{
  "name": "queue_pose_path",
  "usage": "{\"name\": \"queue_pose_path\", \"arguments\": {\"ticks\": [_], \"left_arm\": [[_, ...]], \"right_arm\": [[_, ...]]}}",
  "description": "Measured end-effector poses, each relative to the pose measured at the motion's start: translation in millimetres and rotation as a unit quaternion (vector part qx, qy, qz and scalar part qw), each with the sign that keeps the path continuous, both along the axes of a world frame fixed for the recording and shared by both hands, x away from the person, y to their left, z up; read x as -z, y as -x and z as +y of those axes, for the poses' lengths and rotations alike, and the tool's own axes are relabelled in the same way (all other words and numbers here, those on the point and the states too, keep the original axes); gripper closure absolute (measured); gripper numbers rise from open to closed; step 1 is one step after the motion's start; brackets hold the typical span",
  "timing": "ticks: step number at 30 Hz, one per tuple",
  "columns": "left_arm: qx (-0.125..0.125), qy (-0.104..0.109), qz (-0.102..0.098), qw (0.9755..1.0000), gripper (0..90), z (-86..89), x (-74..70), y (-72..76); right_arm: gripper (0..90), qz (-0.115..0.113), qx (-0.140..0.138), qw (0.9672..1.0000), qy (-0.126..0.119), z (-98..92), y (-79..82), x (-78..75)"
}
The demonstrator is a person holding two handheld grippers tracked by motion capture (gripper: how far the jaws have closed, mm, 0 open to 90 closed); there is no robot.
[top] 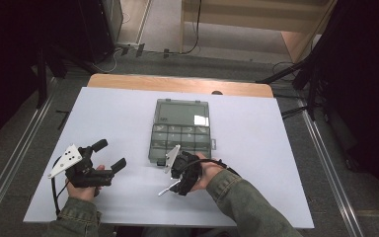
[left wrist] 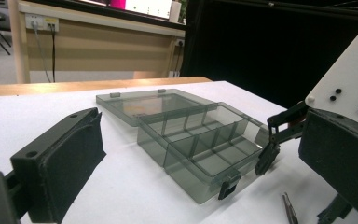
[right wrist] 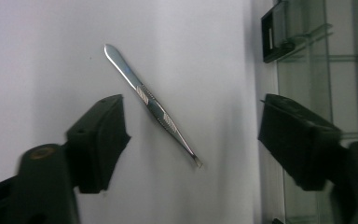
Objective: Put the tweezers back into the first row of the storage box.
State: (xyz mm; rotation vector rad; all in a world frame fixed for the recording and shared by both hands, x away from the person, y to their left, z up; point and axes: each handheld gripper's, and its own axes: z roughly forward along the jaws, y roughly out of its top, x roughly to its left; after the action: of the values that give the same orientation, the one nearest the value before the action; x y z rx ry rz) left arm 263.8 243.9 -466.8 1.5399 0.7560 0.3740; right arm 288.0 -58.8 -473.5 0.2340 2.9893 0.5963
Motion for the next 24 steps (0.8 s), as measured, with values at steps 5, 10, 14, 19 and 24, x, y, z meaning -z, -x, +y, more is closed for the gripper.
{"name": "queue_pose_path", "arguments": {"ticks": [5, 10, 14, 19, 24], "left_arm": [[0.000, 0.000, -0.002, 1.0000, 0.0, 1.1, -0.5, 0.1], [0.000, 0.001, -0.003, 1.0000, 0.0, 0.4, -0.6, 0.5], [0.000, -0.002, -0.003, 1.0000, 0.0, -0.4, -0.6, 0.5], [0.000, -0.001, -0.004, 1.0000, 0.0, -0.5, -0.7, 0.8], [0.002, -0.002, -0.003, 1.0000, 0.0, -0.5, -0.5, 0.8]], "right_arm": [[40.5, 0.003, -0.038, 0.9991, 0.017, 4.6, -0.9, -0.8], [51.1, 0.007, -0.063, 0.9972, 0.038, 9.8, 0.4, 1.6], [75.9, 0.033, -0.060, 0.9961, 0.056, 12.0, -3.3, 4.3], [86.0, 0.054, -0.044, 0.9951, 0.070, 12.9, -7.4, 2.4], [86.0, 0.065, -0.037, 0.9959, 0.051, 10.0, -7.2, -1.3]]}}
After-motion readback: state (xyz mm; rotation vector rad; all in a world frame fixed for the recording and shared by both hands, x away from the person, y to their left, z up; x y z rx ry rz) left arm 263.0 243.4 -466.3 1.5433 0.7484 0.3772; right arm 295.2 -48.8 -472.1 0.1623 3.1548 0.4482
